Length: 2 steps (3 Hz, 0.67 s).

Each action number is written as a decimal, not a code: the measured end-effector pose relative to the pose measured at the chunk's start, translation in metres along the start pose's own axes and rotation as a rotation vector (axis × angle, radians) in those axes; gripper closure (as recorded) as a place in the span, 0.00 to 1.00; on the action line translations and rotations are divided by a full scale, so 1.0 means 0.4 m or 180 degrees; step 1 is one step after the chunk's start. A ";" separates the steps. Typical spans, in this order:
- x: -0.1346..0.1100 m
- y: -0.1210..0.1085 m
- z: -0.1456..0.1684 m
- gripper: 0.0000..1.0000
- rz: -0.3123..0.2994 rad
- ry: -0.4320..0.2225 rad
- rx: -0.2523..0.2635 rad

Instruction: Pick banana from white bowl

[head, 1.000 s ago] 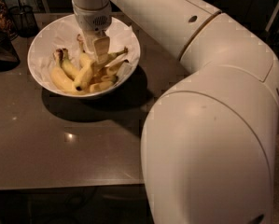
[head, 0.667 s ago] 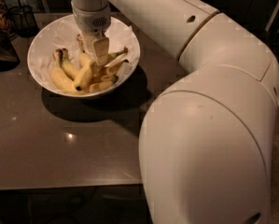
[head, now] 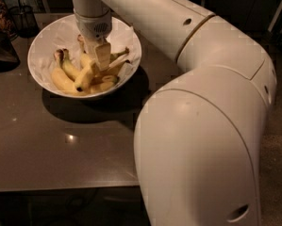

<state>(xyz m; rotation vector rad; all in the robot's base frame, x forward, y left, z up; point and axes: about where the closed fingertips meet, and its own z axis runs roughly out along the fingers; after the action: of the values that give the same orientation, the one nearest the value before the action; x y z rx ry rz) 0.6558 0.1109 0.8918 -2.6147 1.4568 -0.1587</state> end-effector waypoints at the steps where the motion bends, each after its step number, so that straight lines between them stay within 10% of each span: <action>1: 0.009 0.011 0.028 0.50 0.0015 -0.0017 -0.0068; 2: 0.017 0.021 0.049 0.46 0.0040 -0.0034 -0.0117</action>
Offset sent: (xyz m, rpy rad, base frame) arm -0.0142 -0.0267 -0.0272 -0.0552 0.1017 -0.0248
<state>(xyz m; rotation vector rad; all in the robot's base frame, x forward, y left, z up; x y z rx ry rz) 0.6556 0.1022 0.8714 -2.6303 1.4864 -0.1175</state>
